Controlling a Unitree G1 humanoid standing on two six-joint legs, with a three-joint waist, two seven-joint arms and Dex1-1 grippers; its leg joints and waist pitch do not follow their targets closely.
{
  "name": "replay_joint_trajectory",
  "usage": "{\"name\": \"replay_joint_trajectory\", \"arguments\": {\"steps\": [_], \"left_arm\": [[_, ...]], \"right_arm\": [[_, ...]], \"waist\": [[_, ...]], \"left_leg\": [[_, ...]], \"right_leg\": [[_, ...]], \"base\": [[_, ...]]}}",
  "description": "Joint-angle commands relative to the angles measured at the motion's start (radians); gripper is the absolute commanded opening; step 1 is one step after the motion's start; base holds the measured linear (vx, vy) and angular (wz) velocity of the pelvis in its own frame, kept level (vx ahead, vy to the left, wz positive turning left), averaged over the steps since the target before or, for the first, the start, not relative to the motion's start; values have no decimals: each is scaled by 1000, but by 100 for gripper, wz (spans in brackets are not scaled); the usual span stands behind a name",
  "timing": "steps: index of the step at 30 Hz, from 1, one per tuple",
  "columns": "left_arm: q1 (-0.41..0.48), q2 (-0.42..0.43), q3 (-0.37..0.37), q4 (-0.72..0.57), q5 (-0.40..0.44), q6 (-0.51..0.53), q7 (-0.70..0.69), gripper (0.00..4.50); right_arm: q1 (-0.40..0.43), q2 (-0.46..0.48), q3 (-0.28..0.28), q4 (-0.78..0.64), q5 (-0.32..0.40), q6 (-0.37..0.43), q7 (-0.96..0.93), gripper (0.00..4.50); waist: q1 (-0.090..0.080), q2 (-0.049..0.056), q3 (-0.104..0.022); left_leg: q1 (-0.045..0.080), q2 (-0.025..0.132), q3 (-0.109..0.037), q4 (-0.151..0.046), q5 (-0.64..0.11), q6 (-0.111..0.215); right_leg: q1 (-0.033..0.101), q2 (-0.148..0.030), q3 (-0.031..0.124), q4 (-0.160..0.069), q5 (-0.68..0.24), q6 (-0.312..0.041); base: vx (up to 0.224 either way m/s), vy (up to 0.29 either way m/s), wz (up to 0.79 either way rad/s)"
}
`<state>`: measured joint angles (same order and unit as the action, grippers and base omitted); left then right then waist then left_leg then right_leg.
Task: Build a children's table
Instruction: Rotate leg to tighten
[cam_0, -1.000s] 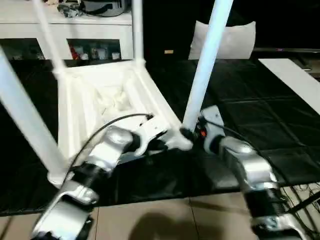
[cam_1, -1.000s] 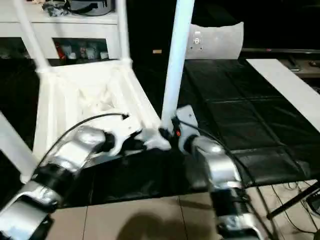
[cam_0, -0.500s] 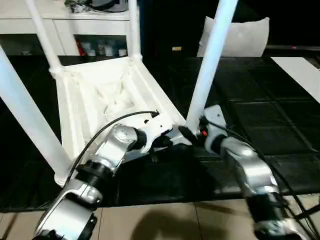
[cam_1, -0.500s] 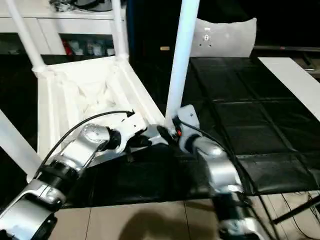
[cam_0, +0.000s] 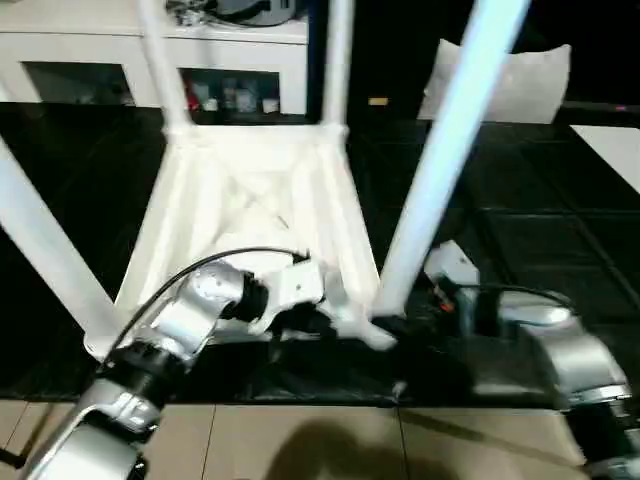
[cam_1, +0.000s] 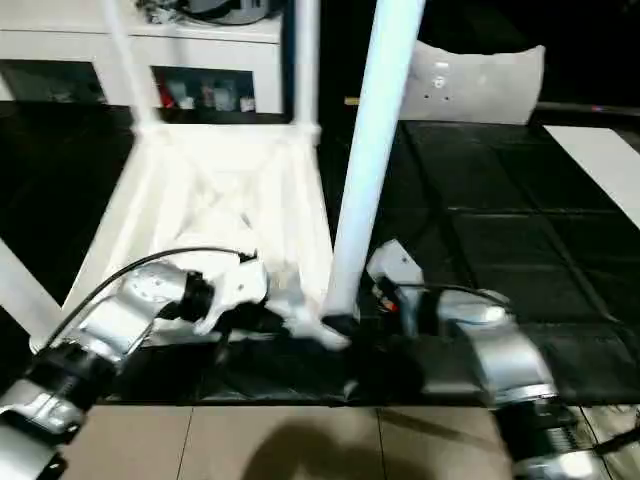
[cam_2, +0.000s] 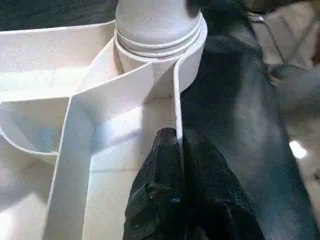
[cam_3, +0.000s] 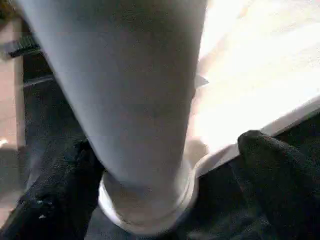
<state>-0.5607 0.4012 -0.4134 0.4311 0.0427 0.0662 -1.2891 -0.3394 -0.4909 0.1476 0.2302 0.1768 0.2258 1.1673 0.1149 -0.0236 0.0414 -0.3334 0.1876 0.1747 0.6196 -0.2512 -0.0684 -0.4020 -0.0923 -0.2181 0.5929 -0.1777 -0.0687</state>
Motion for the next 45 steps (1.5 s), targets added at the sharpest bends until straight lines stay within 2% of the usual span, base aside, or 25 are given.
{"name": "replay_joint_trajectory", "arguments": {"steps": [1, 6, 8, 12, 14, 18, 21, 23, 25, 28, 29, 34, 35, 36, 37, 38, 39, 40, 41, 42, 43, 44, 45], "left_arm": [[-8, 2, -53, -41, 3, -40, -77, 0], [-9, 9, -54, -47, 3, -48, -99, 0], [-12, 18, -58, -52, -4, -52, -109, 0], [-14, 22, -60, -53, -7, -57, -116, 0], [-14, 22, -59, -52, -7, -60, -119, 0], [-14, 23, -58, -53, -6, -61, -122, 0], [-15, 23, -58, -52, -7, -61, -120, 0], [-14, 24, -59, -54, -9, -59, -119, 0], [-13, 25, -59, -54, -9, -58, -118, 0], [-14, 25, -58, -48, -7, -58, -116, 0], [-14, 25, -58, -49, -7, -56, -116, 0], [-20, 2, -40, -45, -13, -5, -81, 0], [-23, -8, -31, -44, -16, 20, -63, 0], [-29, -22, -20, -41, -18, 45, -35, 0], [-38, -37, -8, -37, -18, 75, -6, 0], [-56, -65, 12, -30, -17, 130, 52, 0], [-65, -83, 24, -25, -16, 156, 87, 0], [-71, -94, 32, -22, -16, 172, 110, 0], [-71, -94, 32, -22, -16, 172, 110, 0], [-81, -116, 44, -15, -14, 196, 149, 0], [-101, -159, 69, 0, -16, 240, 219, 0], [-105, -170, 75, 3, -17, 252, 235, 0], [-115, -192, 89, 10, -20, 275, 269, 0]], "right_arm": [[-18, -20, 14, 22, 36, -10, 102, 443], [-25, -31, 33, 20, 69, 35, 185, 404], [-35, -41, 52, 27, 87, 55, 230, 389], [-42, -42, 58, 38, 97, 53, 254, 363], [-44, -41, 58, 38, 104, 59, 267, 359], [-47, -42, 58, 36, 111, 71, 286, 319], [-48, -43, 62, 41, 113, 71, 290, 308], [-47, -44, 65, 42, 115, 71, 291, 276], [-46, -43, 67, 42, 115, 70, 291, 270], [-45, -38, 67, 40, 116, 73, 288, 236], [-44, -36, 67, 37, 117, 75, 287, 229], [-26, 1, 52, 1, 121, 131, 201, 213], [-27, 17, 48, -1, 113, 148, 158, 213], [-27, 37, 43, -5, 99, 148, 106, 210], [-28, 63, 36, -8, 88, 153, 49, 210], [-36, 113, 21, -10, 69, 167, -53, 209], [-43, 141, 12, -6, 59, 176, -109, 209], [-47, 158, 6, -4, 52, 180, -145, 206], [-47, 158, 6, -4, 52, 180, -145, 205], [-52, 185, 3, -5, 40, 191, -195, 201], [-55, 235, 0, -21, 16, 231, -291, 201], [-56, 247, 0, -26, 9, 242, -315, 199], [-57, 271, 1, -38, -7, 264, -365, 199]], "waist": [[-3, -13, -65], [-1, -13, -67], [0, -15, -67], [0, -15, -67], [0, -14, -68], [1, -15, -69], [2, -15, -69], [4, -14, -68], [6, -14, -69], [6, -14, -68], [7, -11, -69], [6, -12, -68], [2, -12, -65], [2, -6, -65], [-5, -10, -61], [-10, -7, -60], [-13, -8, -57], [-22, -7, -58], [-33, -4, -62], [-44, -2, -64], [-47, 1, -64], [-60, 0, -61], [-62, -1, -62]], "left_leg": [[-12, 62, -22, -67, -5, 95], [-11, 70, -27, -67, 11, 90], [-14, 66, -25, -66, 14, 88], [-14, 62, -24, -66, 3, 79], [-14, 62, -25, -66, 8, 74], [-15, 62, -25, -65, 15, 76], [-15, 62, -24, -65, 14, 76], [-14, 62, -24, -65, 9, 72], [-13, 62, -24, -65, 11, 70], [-14, 62, -24, -66, 8, 68], [-13, 62, -25, -66, 9, 66], [-13, 64, -25, -67, 11, 61], [-11, 63, -24, -68, -3, 53], [-10, 60, -25, -69, -13, 48], [-9, 56, -22, -69, -41, 33], [-4, 49, -21, -68, -64, 20], [-4, 45, -20, -66, -74, 17], [-6, 44, -23, -66, -89, 9], [-12, 51, -29, -67, -97, 11], [-18, 60, -34, -68, -96, 16], [-15, 63, -36, -68, -99, 14], [-9, 64, -35, -69, -107, 10], [-8, 59, -35, -67, -115, 9]], "right_leg": [[77, -97, 99, -83, -284, 19], [77, -99, 99, -78, -261, 12], [78, -98, 99, -77, -257, 10], [79, -97, 97, -83, -287, 25], [78, -96, 96, -82, -285, 29], [79, -95, 96, -81, -273, 32], [78, -95, 96, -82, -279, 32], [78, -95, 95, -83, -287, 38], [78, -95, 95, -84, -287, 39], [78, -94, 94, -84, -286, 41], [78, -95, 94, -84, -285, 40], [78, -95, 95, -85, -282, 41], [77, -95, 94, -89, -306, 47], [75, -95, 91, -92, -322, 49], [76, -93, 86, -104, -375, 69], [72, -90, 81, -116, -428, 90], [70, -88, 75, -123, -453, 102], [75, -86, 65, -132, -482, 124], [84, -89, 59, -133, -469, 133], [88, -90, 58, -131, -431, 131], [86, -91, 59, -132, -418, 125], [78, -92, 60, -134, -412, 106], [80, -93, 58, -136, -421, 104]], "base": [[0, 0, 0], [0, 0, 0], [0, 0, 0], [0, 0, 0], [0, 0, 0], [0, 0, 0], [0, 0, 0], [0, 0, 0], [0, 0, 0], [0, 0, 0], [0, 0, 0], [0, 0, 0], [0, 0, 0], [0, 0, 0], [0, 0, 0], [0, 0, 0], [0, 0, 0], [0, 0, 0], [0, 0, 0], [0, 0, 0], [0, 0, 0], [0, 0, 0], [0, 0, 0]]}}
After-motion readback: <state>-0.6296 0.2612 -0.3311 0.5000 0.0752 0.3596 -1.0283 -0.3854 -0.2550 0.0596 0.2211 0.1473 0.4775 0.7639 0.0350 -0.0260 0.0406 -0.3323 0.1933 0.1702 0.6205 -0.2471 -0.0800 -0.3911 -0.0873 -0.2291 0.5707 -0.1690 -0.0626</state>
